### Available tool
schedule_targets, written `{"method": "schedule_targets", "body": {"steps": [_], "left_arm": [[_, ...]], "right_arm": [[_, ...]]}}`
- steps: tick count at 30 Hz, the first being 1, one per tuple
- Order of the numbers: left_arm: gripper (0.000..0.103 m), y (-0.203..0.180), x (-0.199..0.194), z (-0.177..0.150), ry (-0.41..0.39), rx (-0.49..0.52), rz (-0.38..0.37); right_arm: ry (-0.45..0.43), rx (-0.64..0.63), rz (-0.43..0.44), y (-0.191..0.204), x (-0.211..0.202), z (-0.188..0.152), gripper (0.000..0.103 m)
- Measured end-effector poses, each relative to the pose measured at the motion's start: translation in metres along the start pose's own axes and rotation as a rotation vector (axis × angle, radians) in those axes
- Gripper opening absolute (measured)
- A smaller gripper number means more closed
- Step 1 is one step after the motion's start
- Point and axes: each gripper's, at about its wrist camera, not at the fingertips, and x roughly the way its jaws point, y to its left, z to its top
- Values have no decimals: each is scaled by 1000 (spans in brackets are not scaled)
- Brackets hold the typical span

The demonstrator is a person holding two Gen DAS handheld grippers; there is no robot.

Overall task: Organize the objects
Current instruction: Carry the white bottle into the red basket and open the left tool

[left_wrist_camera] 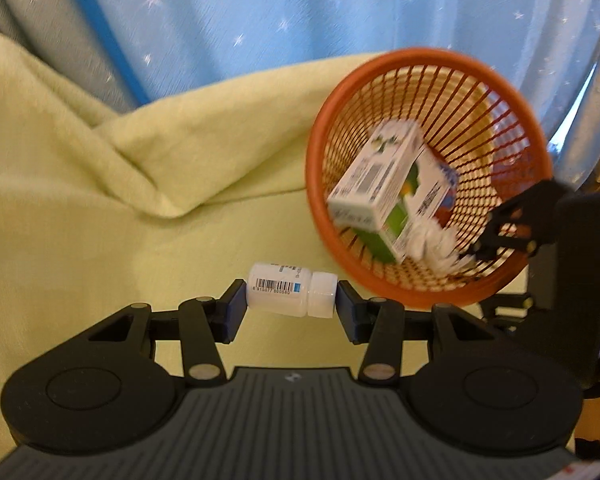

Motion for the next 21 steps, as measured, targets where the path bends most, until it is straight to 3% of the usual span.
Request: {"method": "schedule_targets", "body": {"steps": [21], "left_arm": [[43,-33,-15,61,-66,108,-79]], "right_arm": [[-12,14,7,-6,-4,-6,10]]}}
